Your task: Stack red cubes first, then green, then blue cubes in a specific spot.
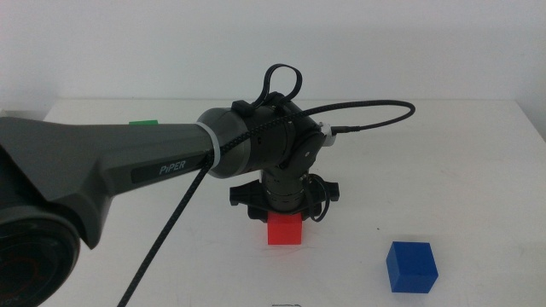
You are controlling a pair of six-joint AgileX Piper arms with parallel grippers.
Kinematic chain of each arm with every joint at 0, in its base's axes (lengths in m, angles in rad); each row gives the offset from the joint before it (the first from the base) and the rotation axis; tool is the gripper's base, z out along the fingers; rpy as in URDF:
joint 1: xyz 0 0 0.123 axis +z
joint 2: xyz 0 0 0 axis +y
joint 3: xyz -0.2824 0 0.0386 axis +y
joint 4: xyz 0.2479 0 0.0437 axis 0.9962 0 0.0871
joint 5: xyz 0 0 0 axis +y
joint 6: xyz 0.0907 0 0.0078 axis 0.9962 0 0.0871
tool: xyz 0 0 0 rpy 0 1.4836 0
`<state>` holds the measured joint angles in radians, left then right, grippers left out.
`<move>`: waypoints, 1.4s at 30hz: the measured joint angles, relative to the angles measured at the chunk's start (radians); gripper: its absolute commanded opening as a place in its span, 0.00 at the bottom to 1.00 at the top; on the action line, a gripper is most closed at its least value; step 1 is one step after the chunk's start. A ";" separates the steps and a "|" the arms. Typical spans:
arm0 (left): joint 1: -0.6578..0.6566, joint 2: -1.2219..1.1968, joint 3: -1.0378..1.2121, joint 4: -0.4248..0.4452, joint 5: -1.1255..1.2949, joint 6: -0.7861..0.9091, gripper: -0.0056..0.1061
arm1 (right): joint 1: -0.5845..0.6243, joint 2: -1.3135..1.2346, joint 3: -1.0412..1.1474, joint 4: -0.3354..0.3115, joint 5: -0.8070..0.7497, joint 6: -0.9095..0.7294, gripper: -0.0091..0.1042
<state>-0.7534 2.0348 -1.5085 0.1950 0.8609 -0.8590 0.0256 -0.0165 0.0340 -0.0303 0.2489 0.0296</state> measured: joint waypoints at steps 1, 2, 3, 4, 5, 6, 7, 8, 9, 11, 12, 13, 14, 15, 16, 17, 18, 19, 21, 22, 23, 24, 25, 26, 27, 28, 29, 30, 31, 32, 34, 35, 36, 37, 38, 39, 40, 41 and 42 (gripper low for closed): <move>0.000 0.000 0.000 0.000 0.000 0.006 0.26 | 0.000 0.000 0.000 0.000 0.000 0.000 0.89; 0.000 0.000 0.000 0.000 0.000 0.014 0.30 | 0.000 0.000 0.000 0.000 0.000 0.000 0.89; 0.000 0.000 0.000 0.000 0.000 0.021 0.36 | 0.000 0.000 0.000 0.000 0.000 0.000 0.89; 0.000 0.000 0.000 0.000 0.000 0.029 0.42 | 0.000 0.000 0.000 0.000 0.000 0.000 0.89; 0.000 0.000 0.000 0.000 0.000 0.037 0.48 | 0.000 0.000 0.000 0.000 0.000 0.000 0.89; 0.000 0.000 0.000 0.000 0.000 0.047 0.55 | 0.000 0.000 0.000 0.000 0.000 0.000 0.89; 0.000 0.000 0.000 0.000 0.000 0.056 0.63 | 0.000 0.000 0.000 0.000 0.000 0.000 0.89; 0.000 0.000 0.000 0.000 0.000 0.066 0.70 | 0.000 0.000 0.000 0.000 0.000 0.000 0.89; 0.000 0.001 0.000 0.000 0.001 0.079 0.78 | 0.000 0.000 0.000 0.000 0.000 0.000 0.89; 0.000 0.003 0.000 -0.001 0.003 0.100 0.89 | 0.000 0.000 0.000 0.000 0.000 0.000 0.89; 0.000 0.003 0.000 -0.002 0.003 0.107 0.89 | 0.000 0.000 0.000 0.000 0.000 0.000 0.89; 0.000 0.002 0.000 -0.002 0.003 0.112 0.89 | 0.000 0.000 0.000 0.000 0.000 0.000 0.89; 0.000 -0.004 0.000 -0.002 0.003 0.116 0.89 | 0.000 0.000 0.000 0.000 0.000 0.000 0.89; 0.000 -0.011 0.000 -0.001 0.004 0.119 0.89 | 0.000 0.000 0.000 0.000 0.000 0.000 0.89; 0.000 -0.025 0.001 0.000 0.005 0.121 0.89 | 0.000 0.000 0.000 0.000 0.000 0.000 0.89; 0.000 -0.038 0.001 0.002 0.005 0.121 0.89 | 0.000 0.000 0.000 0.000 0.000 0.000 0.89; 0.000 -0.058 0.002 0.004 0.006 0.121 0.89 | 0.000 0.000 0.000 0.000 0.000 0.000 0.89; 0.000 -0.081 0.002 0.009 0.006 0.121 0.89 | 0.000 0.000 0.000 0.000 0.000 0.000 0.89; 0.000 -0.131 0.003 0.029 0.011 0.124 0.89 | 0.000 0.000 0.000 0.000 0.000 0.000 0.89; 0.000 -0.161 0.003 0.047 0.013 0.126 0.89 | 0.000 0.000 0.000 0.000 0.000 0.000 0.89; 0.000 -0.186 0.003 0.063 0.014 0.128 0.89 | 0.000 0.000 0.000 0.000 0.000 0.000 0.89; 0.001 -0.217 0.003 0.087 0.016 0.130 0.89 | 0.000 0.000 0.000 0.000 0.000 0.000 0.89; 0.004 -0.247 0.003 0.107 0.024 0.132 0.89 | 0.000 0.000 0.000 0.000 0.000 0.000 0.89; 0.009 -0.277 0.003 0.118 0.034 0.133 0.89 | 0.000 0.000 0.000 0.000 0.000 0.000 0.89; 0.019 -0.304 0.003 0.126 0.049 0.138 0.89 | 0.000 0.000 0.000 0.000 0.000 0.000 0.89; 0.033 -0.329 0.003 0.132 0.066 0.147 0.89 | 0.000 0.000 0.000 0.000 0.000 0.000 0.89; 0.051 -0.351 0.003 0.135 0.086 0.156 0.89 | 0.000 0.000 0.000 0.000 0.000 0.000 0.89; 0.068 -0.368 0.003 0.136 0.106 0.166 0.89 | 0.000 0.000 0.000 0.000 0.000 0.000 0.89; 0.091 -0.386 0.003 0.136 0.125 0.182 0.89 | 0.000 0.000 0.000 0.000 0.000 0.000 0.89; 0.114 -0.399 0.003 0.136 0.137 0.198 0.89 | 0.000 0.000 0.000 0.000 0.000 0.000 0.89; 0.163 -0.427 0.003 0.135 0.160 0.229 0.89 | 0.000 0.000 0.000 0.000 0.000 0.000 0.89; 0.189 -0.439 0.003 0.130 0.168 0.243 0.89 | 0.000 0.000 0.000 0.000 0.000 0.000 0.89; 0.211 -0.449 0.003 0.123 0.173 0.258 0.89 | 0.000 0.000 0.000 0.000 0.000 0.000 0.89; 0.238 -0.456 0.003 0.109 0.177 0.278 0.89 | 0.000 0.000 0.000 0.000 0.000 0.000 0.89; 0.267 -0.460 0.003 0.091 0.177 0.302 0.89 | 0.000 0.000 0.000 0.000 0.000 0.000 0.89; 0.291 -0.461 0.003 0.072 0.177 0.321 0.89 | 0.000 0.000 0.000 0.000 0.000 0.000 0.89; 0.321 -0.461 0.003 0.046 0.177 0.346 0.89 | 0.000 0.000 0.000 0.000 0.000 0.000 0.89; 0.352 -0.459 0.003 0.018 0.177 0.371 0.89 | 0.000 0.000 0.000 0.000 0.000 0.000 0.89; 0.382 -0.454 0.003 -0.009 0.176 0.396 0.89 | 0.000 0.000 0.000 0.000 0.000 0.000 0.89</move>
<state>-0.3709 1.5803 -1.5059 0.1863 1.0368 -0.4630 0.0256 -0.0165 0.0340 -0.0303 0.2489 0.0296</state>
